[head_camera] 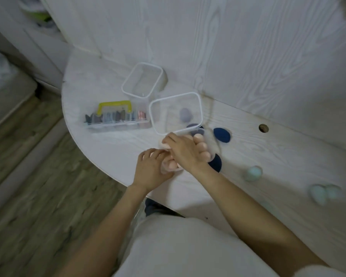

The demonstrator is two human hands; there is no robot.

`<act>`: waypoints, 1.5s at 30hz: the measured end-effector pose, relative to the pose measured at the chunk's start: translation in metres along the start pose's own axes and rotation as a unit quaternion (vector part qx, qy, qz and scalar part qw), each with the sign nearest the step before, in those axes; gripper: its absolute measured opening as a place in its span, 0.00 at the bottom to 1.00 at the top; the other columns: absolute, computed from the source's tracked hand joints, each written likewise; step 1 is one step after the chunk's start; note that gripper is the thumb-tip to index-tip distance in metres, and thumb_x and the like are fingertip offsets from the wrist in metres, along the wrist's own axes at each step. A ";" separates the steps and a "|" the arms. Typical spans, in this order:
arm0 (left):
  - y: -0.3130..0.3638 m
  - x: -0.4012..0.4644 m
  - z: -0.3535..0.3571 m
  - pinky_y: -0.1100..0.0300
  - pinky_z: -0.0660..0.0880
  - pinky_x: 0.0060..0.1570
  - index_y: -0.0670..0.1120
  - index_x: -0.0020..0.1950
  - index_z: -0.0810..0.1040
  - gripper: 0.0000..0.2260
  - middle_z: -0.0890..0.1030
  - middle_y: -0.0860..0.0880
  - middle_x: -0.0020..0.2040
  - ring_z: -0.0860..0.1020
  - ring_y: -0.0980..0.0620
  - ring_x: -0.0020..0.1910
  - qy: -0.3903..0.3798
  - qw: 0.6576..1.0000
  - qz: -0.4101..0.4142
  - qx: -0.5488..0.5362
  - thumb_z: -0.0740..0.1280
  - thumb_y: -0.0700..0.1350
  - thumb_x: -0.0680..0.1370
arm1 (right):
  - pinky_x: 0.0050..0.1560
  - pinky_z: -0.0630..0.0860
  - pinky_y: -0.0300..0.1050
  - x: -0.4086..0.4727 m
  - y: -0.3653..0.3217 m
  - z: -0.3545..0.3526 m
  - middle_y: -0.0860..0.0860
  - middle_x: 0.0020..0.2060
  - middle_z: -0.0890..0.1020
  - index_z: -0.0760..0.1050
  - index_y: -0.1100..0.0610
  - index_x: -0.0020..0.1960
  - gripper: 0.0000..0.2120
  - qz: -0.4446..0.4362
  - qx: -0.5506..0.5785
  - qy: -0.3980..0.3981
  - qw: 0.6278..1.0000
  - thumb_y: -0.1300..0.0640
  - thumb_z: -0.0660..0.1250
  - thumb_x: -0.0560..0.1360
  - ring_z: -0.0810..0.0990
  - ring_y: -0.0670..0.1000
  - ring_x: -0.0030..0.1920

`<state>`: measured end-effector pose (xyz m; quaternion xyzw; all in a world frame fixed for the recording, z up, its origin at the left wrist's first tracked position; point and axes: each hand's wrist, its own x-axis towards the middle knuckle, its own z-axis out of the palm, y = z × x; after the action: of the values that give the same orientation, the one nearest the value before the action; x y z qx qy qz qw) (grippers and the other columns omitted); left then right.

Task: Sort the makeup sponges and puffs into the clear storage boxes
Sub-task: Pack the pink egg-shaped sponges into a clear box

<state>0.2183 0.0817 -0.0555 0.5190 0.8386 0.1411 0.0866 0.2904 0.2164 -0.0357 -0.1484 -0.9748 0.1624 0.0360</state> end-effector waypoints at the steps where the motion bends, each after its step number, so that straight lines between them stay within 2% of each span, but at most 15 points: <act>1: -0.001 0.000 0.000 0.48 0.70 0.55 0.50 0.56 0.79 0.27 0.81 0.52 0.54 0.77 0.44 0.55 0.000 1.000 0.007 -0.003 0.61 0.64 0.64 | 0.49 0.69 0.47 -0.001 0.003 0.004 0.50 0.48 0.79 0.75 0.55 0.50 0.07 -0.014 -0.038 -0.019 0.999 0.57 0.62 0.74 0.78 0.53 0.46; 4: -0.006 0.003 0.001 0.49 0.70 0.54 0.49 0.54 0.80 0.26 0.81 0.52 0.52 0.77 0.45 0.54 -0.008 0.999 0.024 -0.019 0.61 0.64 0.65 | 0.52 0.59 0.43 0.004 0.001 0.003 0.48 0.45 0.79 0.77 0.54 0.49 0.09 -0.043 -0.108 -0.041 0.992 0.55 0.58 0.76 0.71 0.52 0.52; 7: -0.010 0.005 0.003 0.50 0.70 0.53 0.48 0.54 0.79 0.26 0.81 0.51 0.52 0.77 0.44 0.53 -0.008 0.998 0.045 -0.032 0.62 0.63 0.65 | 0.44 0.51 0.41 0.016 -0.006 -0.009 0.52 0.45 0.74 0.74 0.57 0.52 0.09 -0.002 -0.113 -0.032 0.993 0.58 0.57 0.77 0.67 0.53 0.53; 11: -0.014 0.005 0.006 0.52 0.69 0.54 0.47 0.55 0.79 0.26 0.80 0.50 0.53 0.77 0.45 0.54 -0.016 0.996 0.060 -0.058 0.62 0.63 0.66 | 0.44 0.55 0.40 0.023 -0.011 -0.009 0.51 0.37 0.67 0.77 0.58 0.46 0.08 0.073 -0.102 -0.067 0.990 0.60 0.59 0.76 0.69 0.53 0.53; 14: -0.020 0.005 0.003 0.55 0.69 0.58 0.49 0.60 0.77 0.25 0.77 0.52 0.59 0.75 0.49 0.58 -0.038 0.989 0.076 -0.120 0.63 0.63 0.69 | 0.47 0.58 0.37 0.023 -0.007 -0.001 0.50 0.41 0.73 0.79 0.57 0.42 0.11 0.078 -0.071 -0.079 0.991 0.58 0.59 0.77 0.67 0.51 0.53; 18: -0.032 0.009 -0.013 0.62 0.71 0.55 0.53 0.61 0.75 0.16 0.75 0.55 0.59 0.76 0.60 0.55 0.020 0.940 -0.035 -0.338 0.66 0.52 0.74 | 0.55 0.62 0.39 0.005 0.020 -0.004 0.47 0.46 0.82 0.82 0.54 0.43 0.13 0.092 0.074 0.054 0.992 0.52 0.60 0.77 0.70 0.51 0.53; 20: -0.035 0.020 -0.021 0.66 0.72 0.49 0.52 0.62 0.73 0.14 0.75 0.53 0.59 0.77 0.60 0.51 0.071 0.919 -0.127 -0.366 0.66 0.45 0.76 | 0.51 0.63 0.36 -0.007 0.032 -0.019 0.47 0.43 0.83 0.81 0.55 0.45 0.10 0.146 0.119 0.187 0.964 0.55 0.62 0.77 0.74 0.52 0.51; 22: -0.035 0.039 -0.029 0.70 0.72 0.47 0.50 0.66 0.71 0.17 0.75 0.52 0.60 0.77 0.57 0.51 0.080 0.884 -0.220 -0.405 0.65 0.43 0.77 | 0.53 0.64 0.37 -0.005 0.043 -0.036 0.50 0.49 0.82 0.79 0.54 0.53 0.08 0.236 0.176 0.237 0.926 0.56 0.62 0.77 0.75 0.54 0.53; 26: -0.028 0.077 -0.048 0.55 0.69 0.62 0.52 0.73 0.64 0.22 0.71 0.56 0.64 0.72 0.53 0.62 0.021 0.815 -0.276 -0.510 0.62 0.50 0.79 | 0.63 0.64 0.48 0.013 0.063 -0.056 0.55 0.69 0.68 0.61 0.49 0.72 0.23 0.390 0.332 0.111 0.852 0.46 0.57 0.79 0.67 0.56 0.67; 29: -0.016 0.087 -0.059 0.53 0.73 0.58 0.52 0.67 0.71 0.18 0.74 0.56 0.63 0.73 0.53 0.62 -0.005 0.772 -0.259 -0.580 0.57 0.57 0.80 | 0.70 0.60 0.52 0.012 0.066 -0.062 0.49 0.74 0.61 0.51 0.44 0.75 0.29 0.396 0.522 0.022 0.755 0.36 0.50 0.77 0.63 0.53 0.71; 33: -0.003 0.079 -0.066 0.54 0.70 0.60 0.52 0.56 0.77 0.17 0.79 0.55 0.55 0.75 0.56 0.60 0.027 0.735 -0.249 -0.630 0.51 0.58 0.81 | 0.69 0.57 0.54 0.001 0.067 -0.067 0.45 0.71 0.64 0.57 0.44 0.74 0.31 0.386 0.585 0.043 0.712 0.31 0.44 0.76 0.64 0.51 0.71; 35: -0.002 0.070 -0.063 0.56 0.67 0.61 0.54 0.48 0.78 0.17 0.80 0.56 0.54 0.75 0.56 0.58 0.035 0.750 -0.263 -0.606 0.52 0.58 0.81 | 0.68 0.61 0.53 -0.007 0.068 -0.067 0.44 0.64 0.71 0.69 0.48 0.68 0.30 0.387 0.603 0.049 0.695 0.33 0.45 0.77 0.68 0.49 0.66; 39: -0.009 0.045 -0.048 0.60 0.65 0.56 0.51 0.49 0.78 0.05 0.75 0.54 0.62 0.71 0.54 0.62 -0.011 0.802 -0.274 -0.531 0.67 0.50 0.76 | 0.57 0.74 0.48 -0.032 0.061 -0.058 0.51 0.59 0.79 0.77 0.48 0.57 0.15 0.352 0.620 0.013 0.701 0.43 0.60 0.77 0.78 0.48 0.56; 41: -0.013 0.032 -0.040 0.60 0.67 0.54 0.53 0.62 0.72 0.20 0.71 0.55 0.63 0.70 0.53 0.62 -0.048 0.812 -0.269 -0.516 0.72 0.48 0.72 | 0.52 0.74 0.43 -0.049 0.061 -0.048 0.46 0.58 0.76 0.73 0.42 0.58 0.12 0.332 0.612 0.014 0.717 0.52 0.67 0.75 0.77 0.46 0.56; 45: -0.017 0.016 -0.021 0.58 0.72 0.53 0.51 0.72 0.61 0.36 0.70 0.51 0.63 0.74 0.50 0.59 -0.096 0.816 -0.289 -0.492 0.76 0.49 0.69 | 0.58 0.71 0.46 -0.068 0.068 -0.022 0.48 0.65 0.70 0.63 0.41 0.68 0.32 0.253 0.413 0.007 0.875 0.50 0.74 0.69 0.71 0.50 0.63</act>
<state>0.1905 0.0862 -0.0407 0.1522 0.7564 0.4523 0.4474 0.3764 0.2638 -0.0386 -0.3630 -0.7478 0.5528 0.0589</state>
